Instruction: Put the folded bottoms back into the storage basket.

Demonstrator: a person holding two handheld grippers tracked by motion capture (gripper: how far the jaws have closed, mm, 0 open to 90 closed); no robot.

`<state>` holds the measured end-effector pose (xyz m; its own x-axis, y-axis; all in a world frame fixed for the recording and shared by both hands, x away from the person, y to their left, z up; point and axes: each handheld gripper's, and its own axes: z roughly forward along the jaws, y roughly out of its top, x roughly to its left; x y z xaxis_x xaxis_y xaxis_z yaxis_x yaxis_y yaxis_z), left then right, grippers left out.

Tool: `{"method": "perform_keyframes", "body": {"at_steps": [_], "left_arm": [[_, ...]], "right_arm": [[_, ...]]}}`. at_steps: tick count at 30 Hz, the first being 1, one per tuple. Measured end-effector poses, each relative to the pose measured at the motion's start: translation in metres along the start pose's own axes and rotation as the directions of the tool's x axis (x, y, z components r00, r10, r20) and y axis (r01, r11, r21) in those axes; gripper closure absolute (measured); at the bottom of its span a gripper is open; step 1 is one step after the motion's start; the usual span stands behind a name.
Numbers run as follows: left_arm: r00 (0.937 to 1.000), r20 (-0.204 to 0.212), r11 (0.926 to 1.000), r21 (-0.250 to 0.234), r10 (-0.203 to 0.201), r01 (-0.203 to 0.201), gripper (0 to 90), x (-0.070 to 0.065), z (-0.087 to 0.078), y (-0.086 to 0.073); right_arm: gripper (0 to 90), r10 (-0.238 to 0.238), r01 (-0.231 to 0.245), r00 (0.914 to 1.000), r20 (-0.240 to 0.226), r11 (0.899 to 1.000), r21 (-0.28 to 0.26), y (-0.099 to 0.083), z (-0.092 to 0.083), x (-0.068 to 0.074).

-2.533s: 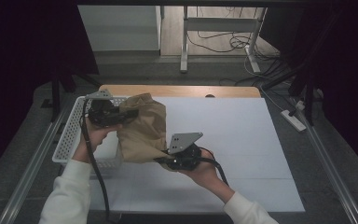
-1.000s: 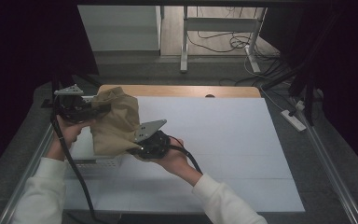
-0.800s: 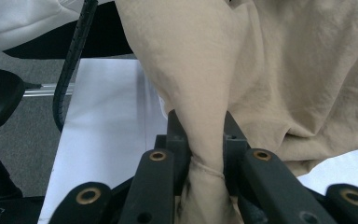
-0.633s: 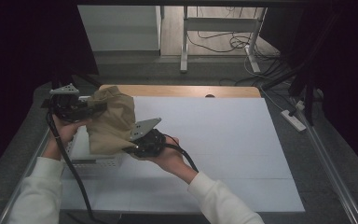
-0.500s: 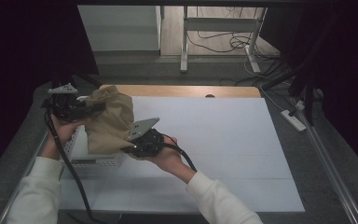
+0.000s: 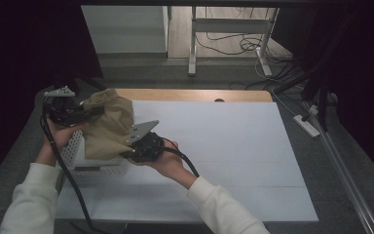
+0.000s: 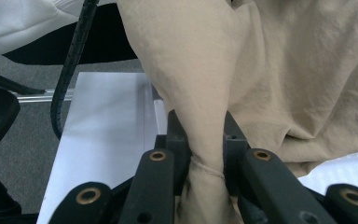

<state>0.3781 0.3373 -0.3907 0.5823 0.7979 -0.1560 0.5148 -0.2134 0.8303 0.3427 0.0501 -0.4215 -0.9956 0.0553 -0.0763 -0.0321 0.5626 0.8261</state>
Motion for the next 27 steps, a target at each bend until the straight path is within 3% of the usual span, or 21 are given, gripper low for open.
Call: {"method": "perform_keyframes", "body": {"at_steps": [12,27], "left_arm": [[0.9990,-0.045,0.9990,0.044,-0.006,0.008,68.8,0.016,-0.004,-0.001],[0.9977,-0.064,0.9965,0.078,-0.022,0.027,68.8,0.031,0.000,-0.007]], "right_arm": [[78.6,0.005,-0.004,0.9998,-0.021,1.000,0.007,0.011,0.024,-0.006],[78.5,0.022,-0.021,0.9990,-0.039,1.000,0.014,0.017,0.050,-0.011]]}}
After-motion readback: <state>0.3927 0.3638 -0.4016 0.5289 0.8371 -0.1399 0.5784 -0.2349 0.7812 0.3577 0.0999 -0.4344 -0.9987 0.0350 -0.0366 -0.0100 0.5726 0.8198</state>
